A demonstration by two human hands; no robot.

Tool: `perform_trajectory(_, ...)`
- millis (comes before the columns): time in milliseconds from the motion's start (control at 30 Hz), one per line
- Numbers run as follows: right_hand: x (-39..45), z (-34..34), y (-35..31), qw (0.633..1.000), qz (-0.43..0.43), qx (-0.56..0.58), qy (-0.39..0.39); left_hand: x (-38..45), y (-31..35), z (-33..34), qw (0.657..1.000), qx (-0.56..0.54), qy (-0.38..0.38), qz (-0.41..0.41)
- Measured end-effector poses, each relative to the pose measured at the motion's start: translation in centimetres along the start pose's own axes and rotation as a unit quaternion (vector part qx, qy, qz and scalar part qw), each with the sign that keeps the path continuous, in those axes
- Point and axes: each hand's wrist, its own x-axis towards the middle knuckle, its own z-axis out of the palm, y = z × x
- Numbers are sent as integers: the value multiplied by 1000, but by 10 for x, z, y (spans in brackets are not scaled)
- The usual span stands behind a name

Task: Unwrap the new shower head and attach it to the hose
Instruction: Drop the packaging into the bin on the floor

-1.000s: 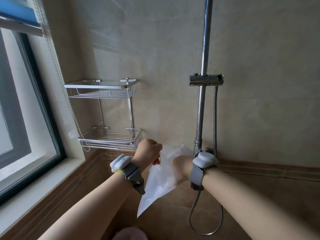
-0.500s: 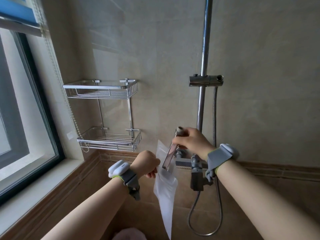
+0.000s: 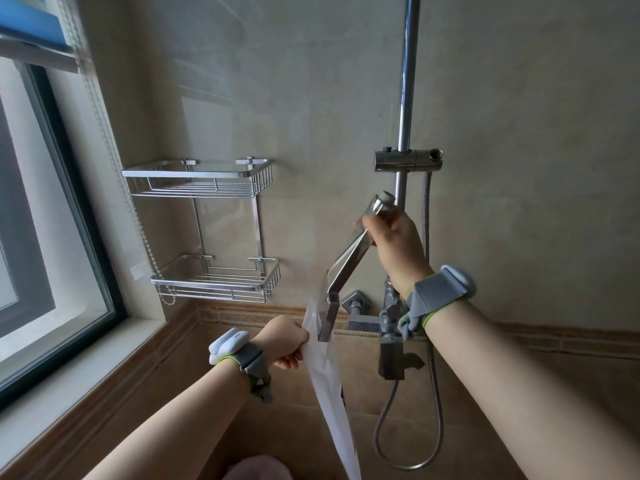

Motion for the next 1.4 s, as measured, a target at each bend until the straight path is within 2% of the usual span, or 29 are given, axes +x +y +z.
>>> perform_trajectory(133,7,-1,-9,996,16,85,36,-6,3,-3,997,58,-28,-38)
perform_trajectory(300,5,4,-2,974,77,212,32,-6,-4,-11,995,30,93,35)
perform_trajectory(467,-12,16,29,983,120,133,-39,-13,-10,-20,984,-7,149,94)
perform_trajectory(600,-31,29,46,974,173,81,-120,-19,-8,-24,965,16,216,147)
perform_trajectory(767,-53,42,56,965,174,4,-199,-27,-5,-22,951,17,249,184)
perform_trajectory(900,-60,49,62,953,191,-12,-233,-32,-9,-19,947,70,249,193)
perform_trajectory(1033,-68,56,70,950,206,-34,-231,-33,-18,-7,941,121,236,211)
perform_trajectory(1200,-78,63,94,940,237,-84,-230,-26,-40,7,951,105,193,217)
perform_trajectory(1400,-93,81,139,915,292,-140,-239,-14,-75,29,981,46,104,155)
